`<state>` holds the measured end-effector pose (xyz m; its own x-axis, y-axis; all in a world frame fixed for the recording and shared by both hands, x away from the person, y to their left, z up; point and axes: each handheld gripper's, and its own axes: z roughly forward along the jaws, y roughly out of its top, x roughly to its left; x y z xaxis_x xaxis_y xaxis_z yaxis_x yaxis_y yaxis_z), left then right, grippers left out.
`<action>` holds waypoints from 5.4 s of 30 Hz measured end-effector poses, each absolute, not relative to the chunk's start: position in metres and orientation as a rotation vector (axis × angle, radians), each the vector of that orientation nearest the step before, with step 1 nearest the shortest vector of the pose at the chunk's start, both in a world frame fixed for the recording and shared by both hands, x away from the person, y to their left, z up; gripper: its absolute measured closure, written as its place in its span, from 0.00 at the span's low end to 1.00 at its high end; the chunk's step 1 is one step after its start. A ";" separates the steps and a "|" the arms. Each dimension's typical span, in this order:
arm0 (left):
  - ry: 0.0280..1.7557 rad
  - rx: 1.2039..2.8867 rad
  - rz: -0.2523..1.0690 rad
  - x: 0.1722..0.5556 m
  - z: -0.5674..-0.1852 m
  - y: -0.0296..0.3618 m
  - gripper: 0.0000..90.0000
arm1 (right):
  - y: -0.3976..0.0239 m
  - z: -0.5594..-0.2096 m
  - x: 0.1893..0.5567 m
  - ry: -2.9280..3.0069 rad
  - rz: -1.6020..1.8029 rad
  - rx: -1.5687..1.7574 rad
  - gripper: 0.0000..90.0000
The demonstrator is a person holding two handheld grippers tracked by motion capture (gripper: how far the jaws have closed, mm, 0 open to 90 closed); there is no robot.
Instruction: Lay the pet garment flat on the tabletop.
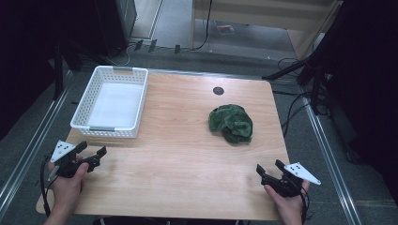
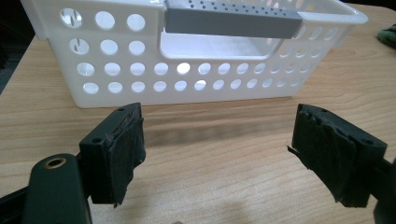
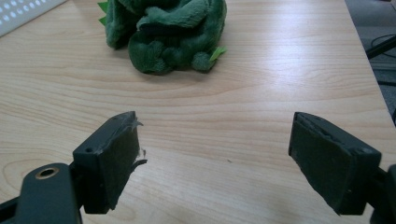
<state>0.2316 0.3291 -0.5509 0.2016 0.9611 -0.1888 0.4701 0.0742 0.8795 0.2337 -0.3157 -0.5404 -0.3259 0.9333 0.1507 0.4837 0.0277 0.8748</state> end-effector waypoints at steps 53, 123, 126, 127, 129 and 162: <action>1.405 1.542 0.638 0.231 -0.552 0.331 0.17 | -0.195 -0.512 0.417 2.012 0.847 1.405 0.15; 1.041 1.585 0.442 0.251 -0.501 0.199 0.18 | -0.135 -0.461 0.271 2.298 1.377 0.843 0.58; 1.037 1.590 0.436 0.251 -0.501 0.197 0.18 | -0.120 -0.465 0.266 2.364 1.356 0.760 0.51; 1.039 1.589 0.435 0.251 -0.502 0.197 0.18 | -0.107 -0.471 0.262 2.402 1.307 0.708 0.36; 1.041 1.588 0.434 0.251 -0.502 0.197 0.19 | -0.094 -0.480 0.261 2.434 1.216 0.703 0.21; 1.041 1.635 0.398 0.252 -0.511 0.183 0.19 | -0.185 -0.454 0.314 1.995 1.310 1.342 0.53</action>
<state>0.2525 0.1825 -0.5113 0.5571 0.7916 -0.2509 0.4226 -0.0101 0.9063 0.3145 -0.1854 -0.4539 -0.4586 0.8734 0.1640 0.4977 0.0995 0.8616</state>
